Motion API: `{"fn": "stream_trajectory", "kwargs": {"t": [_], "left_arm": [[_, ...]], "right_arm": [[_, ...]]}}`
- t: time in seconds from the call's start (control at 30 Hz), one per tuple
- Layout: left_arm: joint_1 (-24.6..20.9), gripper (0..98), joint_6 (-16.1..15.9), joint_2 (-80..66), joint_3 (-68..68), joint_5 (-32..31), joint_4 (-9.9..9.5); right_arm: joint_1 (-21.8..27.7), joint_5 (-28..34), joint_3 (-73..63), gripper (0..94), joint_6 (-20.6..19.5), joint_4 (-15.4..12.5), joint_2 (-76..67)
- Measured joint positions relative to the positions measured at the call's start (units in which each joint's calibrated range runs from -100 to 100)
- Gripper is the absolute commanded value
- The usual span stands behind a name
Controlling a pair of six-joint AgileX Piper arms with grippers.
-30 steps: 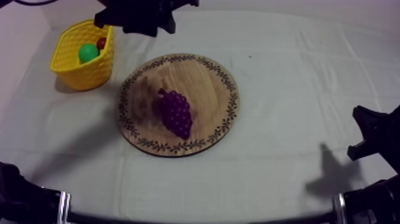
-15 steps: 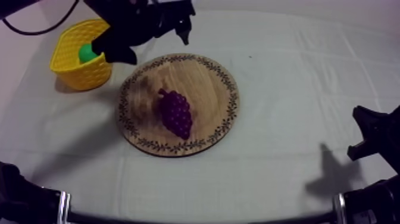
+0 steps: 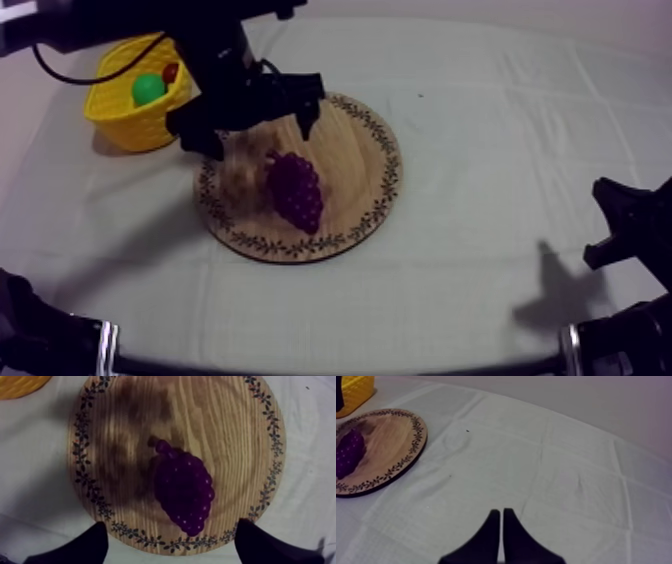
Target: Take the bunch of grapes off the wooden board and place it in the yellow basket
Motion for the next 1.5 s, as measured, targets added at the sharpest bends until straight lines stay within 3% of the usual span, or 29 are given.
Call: {"fn": "stream_trajectory", "kwargs": {"t": [0.33, 0.8, 1.1, 1.23, 1.5], "left_arm": [[-1.0, 96.5, -0.4, 10.1, -3.4, -1.5, 2.46], [-1.1, 94.9, -0.1, 20.5, -7.9, -1.5, 2.85], [-1.3, 91.6, -1.9, 24.7, -9.8, -1.4, 4.03], [-1.4, 83.5, -2.7, 25.7, -10.4, -1.5, 4.19], [-1.3, 56.1, -2.8, 26.5, -11.5, -1.5, 3.08]], "right_arm": [[0.0, 0.0, 0.0, 0.4, 0.0, 0.0, 0.0], [0.0, 0.0, 0.0, 0.4, 0.0, 0.0, 0.0], [0.0, 0.0, 0.0, 0.4, 0.0, 0.0, 0.0], [0.0, 0.0, 0.0, 0.4, 0.0, 0.0, 0.0], [0.0, 0.0, 0.0, 0.4, 0.0, 0.0, 0.0]]}}
